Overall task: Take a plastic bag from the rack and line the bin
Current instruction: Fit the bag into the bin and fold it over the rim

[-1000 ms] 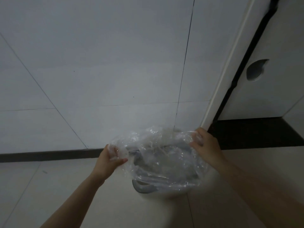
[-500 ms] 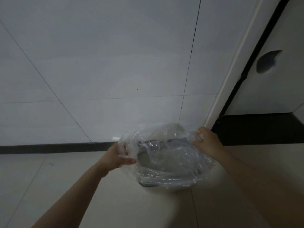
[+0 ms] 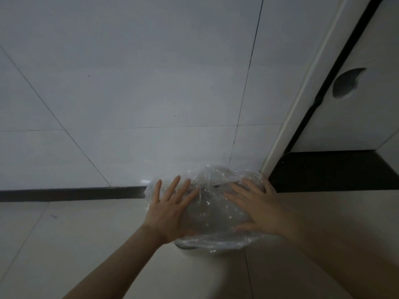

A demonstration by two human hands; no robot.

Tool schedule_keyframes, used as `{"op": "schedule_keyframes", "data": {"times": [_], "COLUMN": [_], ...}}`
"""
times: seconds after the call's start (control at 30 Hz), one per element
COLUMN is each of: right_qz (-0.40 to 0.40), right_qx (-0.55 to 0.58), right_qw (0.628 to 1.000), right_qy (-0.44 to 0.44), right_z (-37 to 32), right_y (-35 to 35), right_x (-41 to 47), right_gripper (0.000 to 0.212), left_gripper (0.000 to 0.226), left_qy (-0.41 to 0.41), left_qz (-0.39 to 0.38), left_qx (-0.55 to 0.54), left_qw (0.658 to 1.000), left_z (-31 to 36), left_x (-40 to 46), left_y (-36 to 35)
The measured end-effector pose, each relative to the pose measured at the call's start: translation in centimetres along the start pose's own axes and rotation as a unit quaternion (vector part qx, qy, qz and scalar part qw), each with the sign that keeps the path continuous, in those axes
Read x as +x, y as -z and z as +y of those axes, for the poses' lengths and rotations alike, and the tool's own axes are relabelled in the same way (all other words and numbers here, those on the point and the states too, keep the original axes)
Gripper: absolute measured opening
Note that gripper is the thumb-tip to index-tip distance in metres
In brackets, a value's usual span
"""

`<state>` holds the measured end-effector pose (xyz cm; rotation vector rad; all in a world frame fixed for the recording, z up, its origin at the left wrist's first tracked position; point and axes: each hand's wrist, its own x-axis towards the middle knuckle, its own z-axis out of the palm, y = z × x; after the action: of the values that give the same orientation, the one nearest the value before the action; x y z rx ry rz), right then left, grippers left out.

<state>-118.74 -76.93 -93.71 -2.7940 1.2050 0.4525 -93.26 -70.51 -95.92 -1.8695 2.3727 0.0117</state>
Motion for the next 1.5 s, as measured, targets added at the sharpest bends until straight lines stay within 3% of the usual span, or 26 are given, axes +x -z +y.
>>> {"op": "schedule_keyframes", "data": {"times": [0.13,0.27,0.33,0.47,0.53,0.67,0.87,1.03,1.1,1.17,1.23,1.4,1.5], "right_qz": [-0.023,-0.071,-0.064,0.119,0.071,-0.109,-0.169,-0.21,-0.164,-0.068,-0.022,-0.214,-0.263], "right_qx": [-0.024,0.004,0.056,0.094,0.11,0.143,0.164,0.149,0.139,0.13,0.131,0.133,0.141], "right_qw": [0.998,0.995,0.994,0.988,0.991,0.984,0.971,0.965,0.976,0.989,0.99,0.967,0.953], "right_qy": [-0.045,-0.068,-0.063,0.007,0.04,-0.007,-0.042,-0.048,-0.031,0.009,0.043,-0.021,-0.054], "right_z": [0.1,0.3,0.3,-0.7,-1.7,-2.1,-1.1,-1.0,-1.0,-1.0,-1.3,-2.3,-2.5], "right_y": [-2.1,-2.4,-1.9,-0.5,-0.5,-2.3,-4.3,-4.6,-4.0,-3.4,-3.1,-3.4,-4.1], "right_x": [-0.4,-0.3,-0.3,0.0,0.7,2.8,4.4,4.9,4.6,4.0,3.6,4.5,5.2], "right_gripper": [0.101,0.097,0.097,0.082,0.079,0.07,0.062,0.063,0.062,0.06,0.055,0.063,0.066], "left_gripper": [0.098,0.099,0.096,0.063,0.057,0.053,0.057,0.06,0.058,0.054,0.049,0.057,0.06], "left_qy": [0.063,0.076,0.046,-0.089,-0.103,-0.061,-0.047,-0.045,-0.05,-0.085,-0.111,-0.027,-0.019], "left_qz": [-0.055,-0.109,-0.066,0.079,0.049,-0.111,-0.208,-0.231,-0.178,-0.076,-0.04,-0.19,-0.264], "left_qx": [0.009,-0.01,-0.05,-0.103,-0.106,-0.102,-0.068,-0.046,-0.077,-0.083,-0.083,-0.072,-0.054], "left_qw": [0.996,0.991,0.995,0.988,0.988,0.987,0.975,0.971,0.98,0.99,0.99,0.979,0.963], "left_z": [-0.9,-1.5,-1.3,-0.4,0.4,1.7,1.8,2.6,2.5,2.1,2.1,3.0,2.9], "left_x": [-0.3,-0.5,-0.6,-0.2,0.3,1.7,3.6,4.3,4.2,3.7,3.0,2.6,3.5], "left_y": [-1.6,-1.7,-1.5,-0.4,-0.4,-2.2,-3.6,-4.1,-3.7,-3.4,-3.1,-3.7,-3.9]}}
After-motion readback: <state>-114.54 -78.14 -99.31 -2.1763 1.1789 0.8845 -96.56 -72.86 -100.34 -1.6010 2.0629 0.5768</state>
